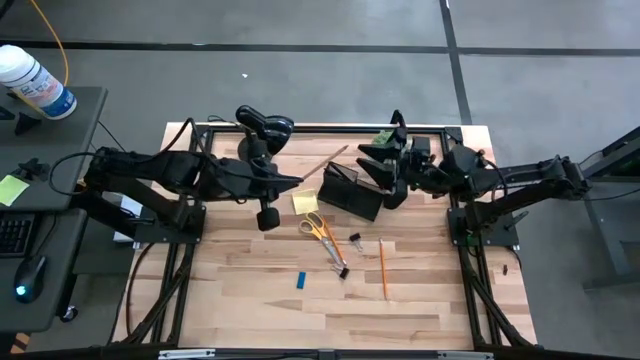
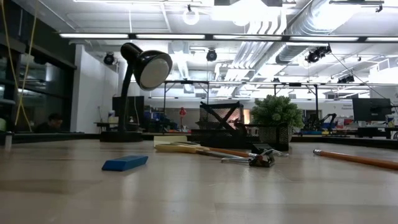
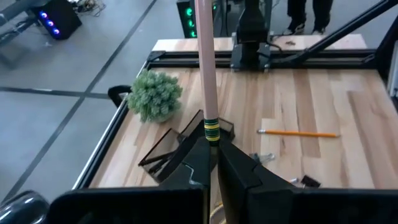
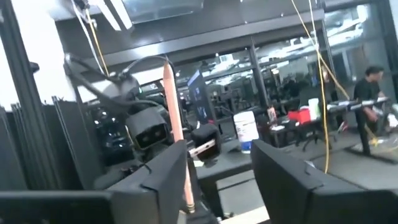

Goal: Pick and place office supplies into organizer
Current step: Put the pink pencil into the desk organizer

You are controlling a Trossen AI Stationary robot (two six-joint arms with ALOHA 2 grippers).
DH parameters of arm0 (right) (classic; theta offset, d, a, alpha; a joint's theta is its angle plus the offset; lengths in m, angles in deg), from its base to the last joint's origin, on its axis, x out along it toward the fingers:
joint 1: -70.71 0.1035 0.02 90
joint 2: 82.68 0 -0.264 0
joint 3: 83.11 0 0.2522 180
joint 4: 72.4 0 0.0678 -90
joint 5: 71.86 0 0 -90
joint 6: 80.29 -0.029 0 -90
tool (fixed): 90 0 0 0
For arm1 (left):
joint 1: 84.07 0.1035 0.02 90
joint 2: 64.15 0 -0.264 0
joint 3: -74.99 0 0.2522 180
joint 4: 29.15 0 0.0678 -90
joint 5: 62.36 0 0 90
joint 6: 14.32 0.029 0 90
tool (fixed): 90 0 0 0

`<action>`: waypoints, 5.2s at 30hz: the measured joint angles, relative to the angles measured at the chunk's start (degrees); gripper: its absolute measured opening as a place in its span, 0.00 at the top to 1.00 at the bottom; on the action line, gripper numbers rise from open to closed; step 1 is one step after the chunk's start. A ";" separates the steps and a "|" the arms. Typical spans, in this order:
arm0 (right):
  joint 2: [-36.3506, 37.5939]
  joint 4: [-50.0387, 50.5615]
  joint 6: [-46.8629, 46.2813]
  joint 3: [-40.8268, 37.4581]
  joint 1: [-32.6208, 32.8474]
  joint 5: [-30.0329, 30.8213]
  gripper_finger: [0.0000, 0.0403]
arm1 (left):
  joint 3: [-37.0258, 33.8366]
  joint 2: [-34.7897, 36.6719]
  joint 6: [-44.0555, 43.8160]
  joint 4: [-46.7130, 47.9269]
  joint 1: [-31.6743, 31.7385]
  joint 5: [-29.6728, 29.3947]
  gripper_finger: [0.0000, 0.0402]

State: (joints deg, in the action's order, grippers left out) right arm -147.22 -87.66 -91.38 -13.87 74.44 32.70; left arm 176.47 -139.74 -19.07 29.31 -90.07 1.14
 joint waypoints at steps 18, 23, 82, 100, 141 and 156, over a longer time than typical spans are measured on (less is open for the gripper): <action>-7.04 -13.43 2.06 0.00 -0.35 -6.56 0.51 | -0.09 -3.28 1.52 -4.67 0.00 1.81 1.00; -7.20 -14.98 2.08 0.00 -0.35 -6.41 0.52 | -0.04 -3.72 1.72 -4.73 0.02 2.12 1.00; -7.15 -18.94 0.73 -0.07 -1.12 -12.09 1.00 | -0.02 -6.50 2.56 -8.47 0.00 4.61 0.98; -4.38 15.67 -10.02 -0.04 0.87 -12.58 0.87 | -0.02 -6.48 3.03 8.23 -0.06 5.04 0.94; -30.24 47.02 4.58 -0.04 10.06 -22.01 0.59 | -19.45 -6.28 -12.71 15.53 -11.78 9.00 0.99; -38.68 53.15 16.49 7.24 6.33 -22.54 0.60 | -19.45 -6.26 -16.82 15.29 -12.02 8.85 0.99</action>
State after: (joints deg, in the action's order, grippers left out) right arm -185.91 -34.51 -74.89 -6.63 80.77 10.15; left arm 157.02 -146.00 -35.89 44.61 -102.09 9.98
